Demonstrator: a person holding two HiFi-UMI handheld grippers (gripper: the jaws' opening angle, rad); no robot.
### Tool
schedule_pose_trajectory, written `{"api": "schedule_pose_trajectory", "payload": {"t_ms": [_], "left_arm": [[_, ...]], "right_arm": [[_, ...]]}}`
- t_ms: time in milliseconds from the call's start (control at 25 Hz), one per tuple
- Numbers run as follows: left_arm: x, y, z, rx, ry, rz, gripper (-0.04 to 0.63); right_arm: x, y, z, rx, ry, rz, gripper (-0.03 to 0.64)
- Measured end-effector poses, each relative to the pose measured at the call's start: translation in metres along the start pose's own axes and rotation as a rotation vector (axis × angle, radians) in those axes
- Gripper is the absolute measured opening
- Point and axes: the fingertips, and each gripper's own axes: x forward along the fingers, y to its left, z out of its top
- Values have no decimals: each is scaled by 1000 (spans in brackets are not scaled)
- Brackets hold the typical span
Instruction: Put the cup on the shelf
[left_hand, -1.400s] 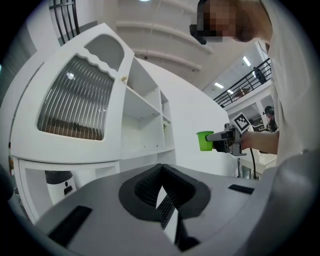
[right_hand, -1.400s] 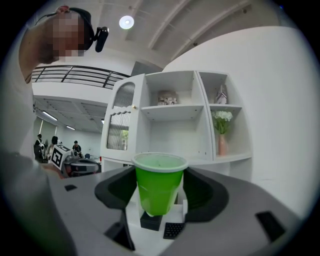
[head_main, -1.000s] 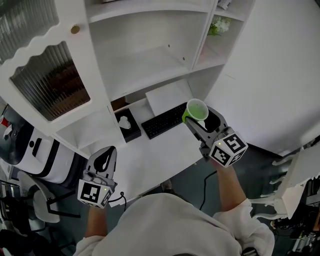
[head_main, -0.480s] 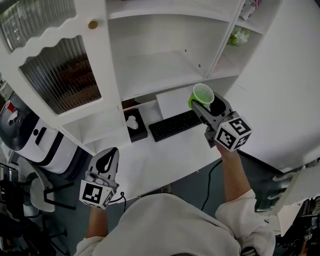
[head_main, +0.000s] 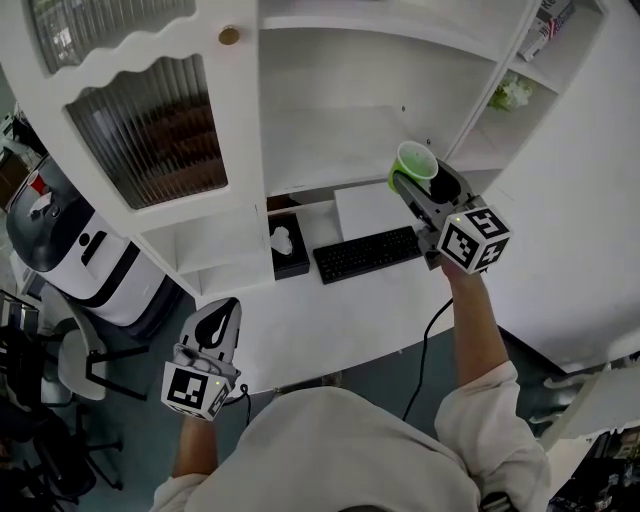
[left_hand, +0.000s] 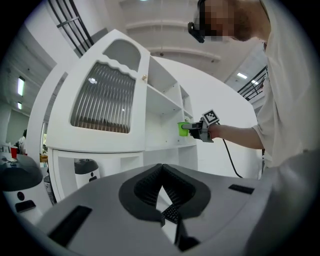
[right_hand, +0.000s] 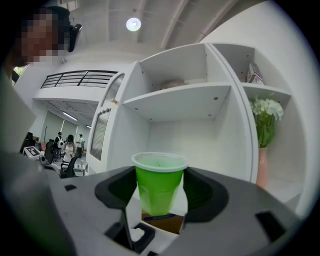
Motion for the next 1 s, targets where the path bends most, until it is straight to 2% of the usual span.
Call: {"api": "schedule_pose_trajectory", "payload": {"t_ms": [1000], "left_arm": [[-27,19,-15,-29,38,152,2]], "right_arm": [[118,-8,-15,11,65,94,298]]}}
